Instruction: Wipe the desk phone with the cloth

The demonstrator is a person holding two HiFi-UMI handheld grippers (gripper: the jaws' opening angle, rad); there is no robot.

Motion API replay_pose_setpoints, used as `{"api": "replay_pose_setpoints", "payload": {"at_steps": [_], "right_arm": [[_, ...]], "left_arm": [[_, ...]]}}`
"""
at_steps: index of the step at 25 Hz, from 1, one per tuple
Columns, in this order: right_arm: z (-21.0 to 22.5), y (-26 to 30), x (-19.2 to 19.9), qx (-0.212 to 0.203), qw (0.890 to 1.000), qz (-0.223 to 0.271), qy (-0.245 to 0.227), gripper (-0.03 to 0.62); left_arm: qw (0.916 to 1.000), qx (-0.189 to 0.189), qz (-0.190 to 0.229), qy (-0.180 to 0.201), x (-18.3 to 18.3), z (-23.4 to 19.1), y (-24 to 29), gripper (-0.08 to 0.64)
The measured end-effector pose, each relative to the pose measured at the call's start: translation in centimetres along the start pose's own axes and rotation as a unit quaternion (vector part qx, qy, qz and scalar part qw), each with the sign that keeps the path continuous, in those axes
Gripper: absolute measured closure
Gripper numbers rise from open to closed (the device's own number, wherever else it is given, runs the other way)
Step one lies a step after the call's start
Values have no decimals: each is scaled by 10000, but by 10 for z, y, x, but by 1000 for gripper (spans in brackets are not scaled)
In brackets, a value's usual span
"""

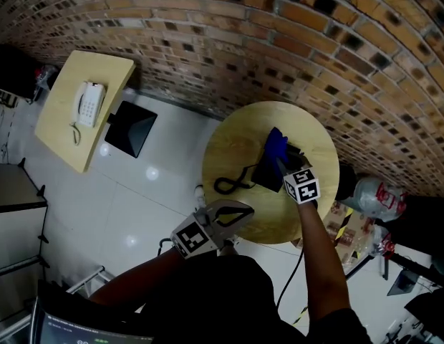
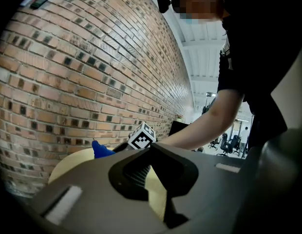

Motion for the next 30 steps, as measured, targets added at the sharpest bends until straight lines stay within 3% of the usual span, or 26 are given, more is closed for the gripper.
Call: {"api": "replay_pose_setpoints", "payload": {"at_steps": [6,11,16,24,30], "right_arm": [[16,34,-29,260,9986,-191,-412,508],[-7,39,-9,141,9976,-390,-558,508],[-45,35,36,-157,9947,-730,-706,508],[-95,30,103,-561,9912,-1127,-401,508],[-100,27,106,-640,9925,-1039,-81,508]], "left_arm": [[9999,-153,-17,-29,4,-8,-15,572],[9998,-182,-32,-30,6,-12,-23,571],[9999,-150,-12,-49,7,-14,-22,572],[10000,14,-49,-38,9,-8,-10,571],[9999,147,-68,-43,8,1,-1,572]]}}
Point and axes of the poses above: the fingertips, and each gripper's own axes: y forward along the fingers, z to its right, x out of its underside, the point moved 6 cm from there along -y, backward along the fingers, and after that the axes turned 10 degrees about y, right-handed, at the moved point
